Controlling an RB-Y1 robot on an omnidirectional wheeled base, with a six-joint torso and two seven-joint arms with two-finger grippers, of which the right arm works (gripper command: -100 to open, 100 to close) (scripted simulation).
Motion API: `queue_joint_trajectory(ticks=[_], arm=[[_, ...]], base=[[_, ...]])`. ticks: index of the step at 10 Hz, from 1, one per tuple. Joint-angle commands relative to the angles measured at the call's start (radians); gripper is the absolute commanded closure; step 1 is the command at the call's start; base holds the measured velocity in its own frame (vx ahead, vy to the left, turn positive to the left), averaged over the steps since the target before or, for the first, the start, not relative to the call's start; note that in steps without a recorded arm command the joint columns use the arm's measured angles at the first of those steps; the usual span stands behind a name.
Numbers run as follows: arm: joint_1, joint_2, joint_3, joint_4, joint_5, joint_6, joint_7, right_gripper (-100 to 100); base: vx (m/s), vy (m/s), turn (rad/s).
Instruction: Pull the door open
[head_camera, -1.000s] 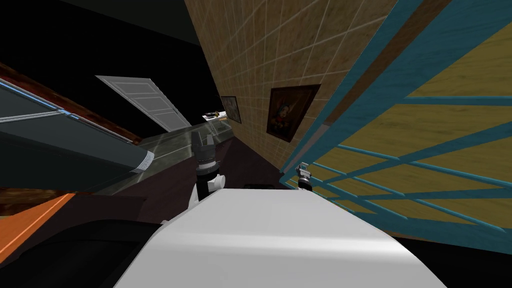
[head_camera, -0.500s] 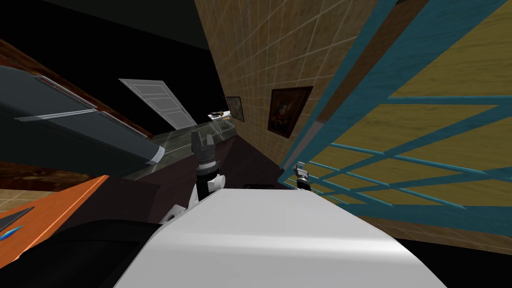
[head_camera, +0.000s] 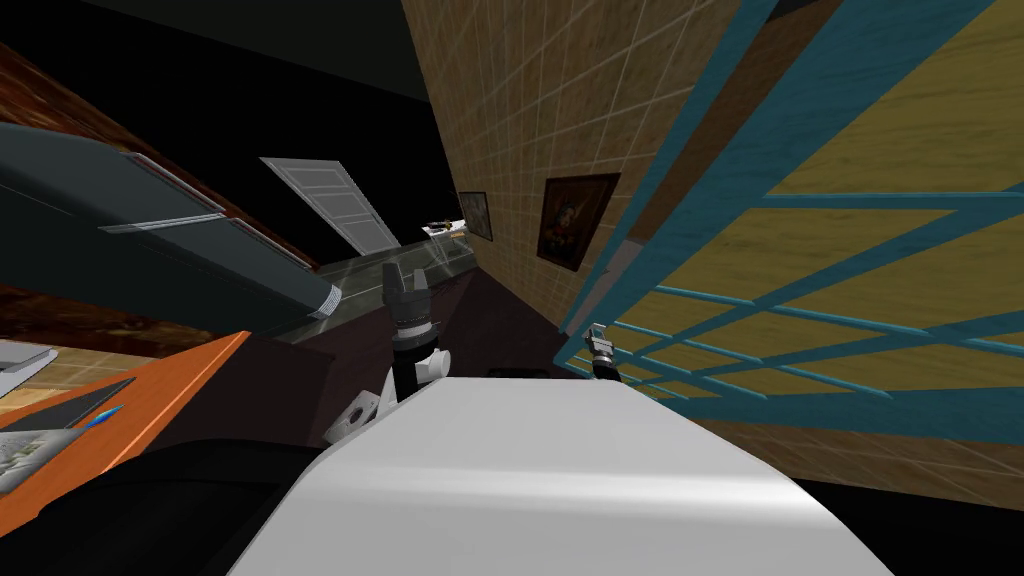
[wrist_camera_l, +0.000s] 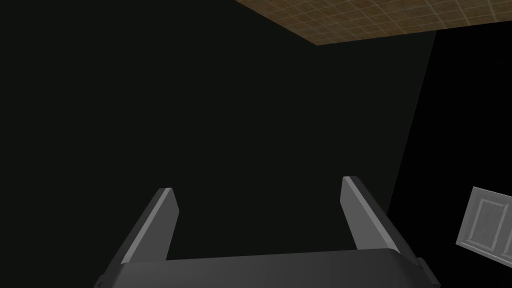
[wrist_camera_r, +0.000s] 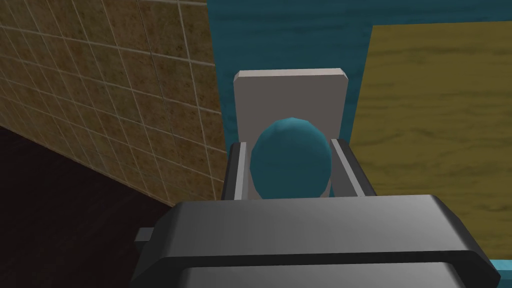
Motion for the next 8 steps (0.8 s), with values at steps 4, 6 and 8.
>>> queue_joint_trajectory(ticks=[4, 6, 8], arm=[[0.023, -0.03, 0.059, -0.025, 0.035, -0.017, -0.048, 100], [0.03, -0.039, 0.074, -0.015, 0.043, -0.03, -0.064, 100], [0.043, -0.056, 0.095, -0.02, 0.055, -0.047, -0.087, 100]], base=[[-0.236, -0.007, 0.058], [-0.131, -0.001, 0.047], [-0.22, -0.035, 0.093]])
